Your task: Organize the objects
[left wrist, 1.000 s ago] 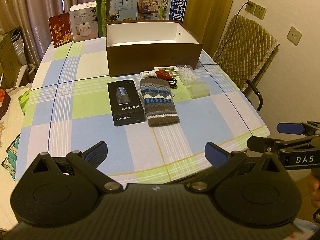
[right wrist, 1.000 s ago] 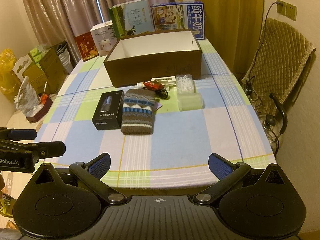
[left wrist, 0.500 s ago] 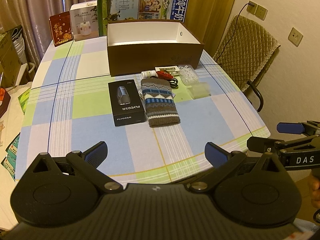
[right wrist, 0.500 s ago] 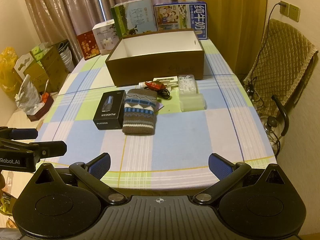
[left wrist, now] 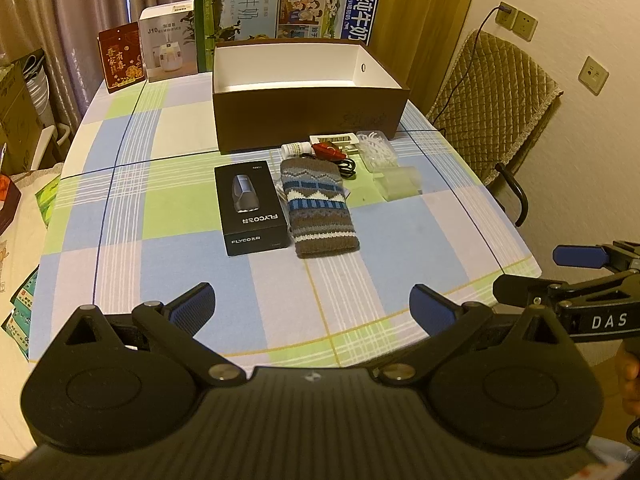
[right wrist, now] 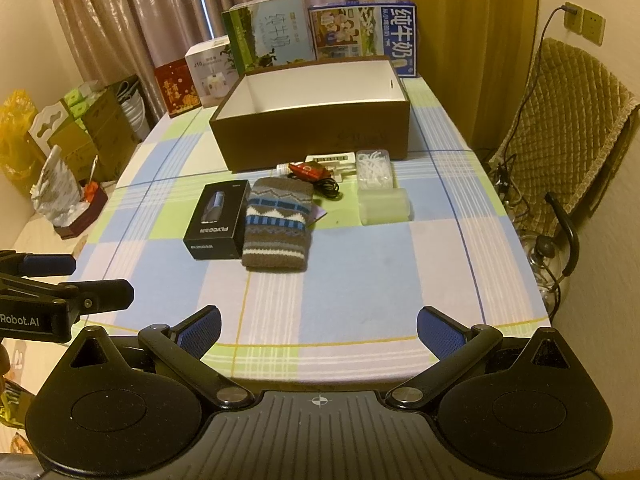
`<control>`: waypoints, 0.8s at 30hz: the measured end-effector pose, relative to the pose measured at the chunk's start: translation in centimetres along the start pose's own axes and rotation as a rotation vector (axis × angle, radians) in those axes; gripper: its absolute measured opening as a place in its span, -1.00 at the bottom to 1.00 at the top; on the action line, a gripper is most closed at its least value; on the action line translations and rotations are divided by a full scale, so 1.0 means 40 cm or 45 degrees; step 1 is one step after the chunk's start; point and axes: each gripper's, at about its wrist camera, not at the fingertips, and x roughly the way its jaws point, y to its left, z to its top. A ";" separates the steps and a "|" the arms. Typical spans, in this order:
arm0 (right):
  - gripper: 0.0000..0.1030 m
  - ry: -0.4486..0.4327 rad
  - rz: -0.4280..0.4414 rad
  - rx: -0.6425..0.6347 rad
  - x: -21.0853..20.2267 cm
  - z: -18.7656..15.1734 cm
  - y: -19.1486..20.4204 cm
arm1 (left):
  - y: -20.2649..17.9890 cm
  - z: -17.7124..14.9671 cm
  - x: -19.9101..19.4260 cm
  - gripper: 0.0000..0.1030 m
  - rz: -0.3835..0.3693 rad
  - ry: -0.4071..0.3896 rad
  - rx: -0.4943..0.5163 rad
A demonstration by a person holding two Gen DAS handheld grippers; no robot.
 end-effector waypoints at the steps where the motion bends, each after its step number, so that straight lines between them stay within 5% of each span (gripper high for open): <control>1: 0.97 0.001 0.001 0.000 0.001 0.002 -0.002 | -0.001 0.001 0.001 0.98 0.001 0.001 -0.001; 24: 0.97 -0.010 0.041 -0.013 0.072 0.070 -0.072 | 0.034 0.058 0.063 0.98 0.098 0.025 -0.115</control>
